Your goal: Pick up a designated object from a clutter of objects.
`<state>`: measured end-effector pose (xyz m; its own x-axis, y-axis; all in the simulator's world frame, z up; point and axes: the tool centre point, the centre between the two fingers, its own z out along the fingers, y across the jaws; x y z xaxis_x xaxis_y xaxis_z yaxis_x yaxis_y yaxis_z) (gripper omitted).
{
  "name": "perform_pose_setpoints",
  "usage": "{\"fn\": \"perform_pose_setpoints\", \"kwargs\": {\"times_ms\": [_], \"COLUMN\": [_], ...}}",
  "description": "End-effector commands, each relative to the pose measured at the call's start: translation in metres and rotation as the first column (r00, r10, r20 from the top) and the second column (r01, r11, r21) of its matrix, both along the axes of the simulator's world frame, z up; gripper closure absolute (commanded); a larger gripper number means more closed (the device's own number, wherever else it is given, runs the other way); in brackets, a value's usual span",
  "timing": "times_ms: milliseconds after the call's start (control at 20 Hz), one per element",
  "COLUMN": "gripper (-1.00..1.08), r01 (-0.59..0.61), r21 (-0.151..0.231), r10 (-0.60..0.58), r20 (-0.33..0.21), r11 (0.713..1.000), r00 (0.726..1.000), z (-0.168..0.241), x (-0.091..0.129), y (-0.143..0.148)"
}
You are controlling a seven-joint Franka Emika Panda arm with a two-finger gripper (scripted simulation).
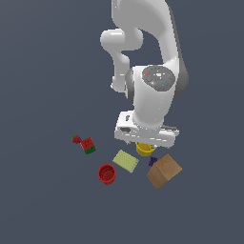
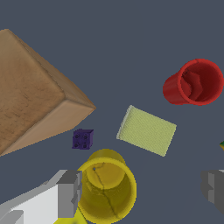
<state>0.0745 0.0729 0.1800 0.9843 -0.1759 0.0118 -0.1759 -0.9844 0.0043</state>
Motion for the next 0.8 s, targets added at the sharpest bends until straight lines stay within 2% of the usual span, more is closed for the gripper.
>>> {"fn": "perform_pose_setpoints", "kwargs": {"times_ms": [0,350,750], "gripper": [-0.92,-0.92,-0.92], "r01": [0.018,0.054,0.072], "r21": [0.001,0.004,0.006], "r10": [-0.018,-0.054,-0.072], "r20": [-0.002,-0.007,-0.011], "r11": [1.000,0.999,0.997], "r00": [1.000,0.999,0.997], "z": [-0.025,-0.079,-0.107], "x": [0.005,0.009,0.008], "y": [0.018,0.056,0.076]}}
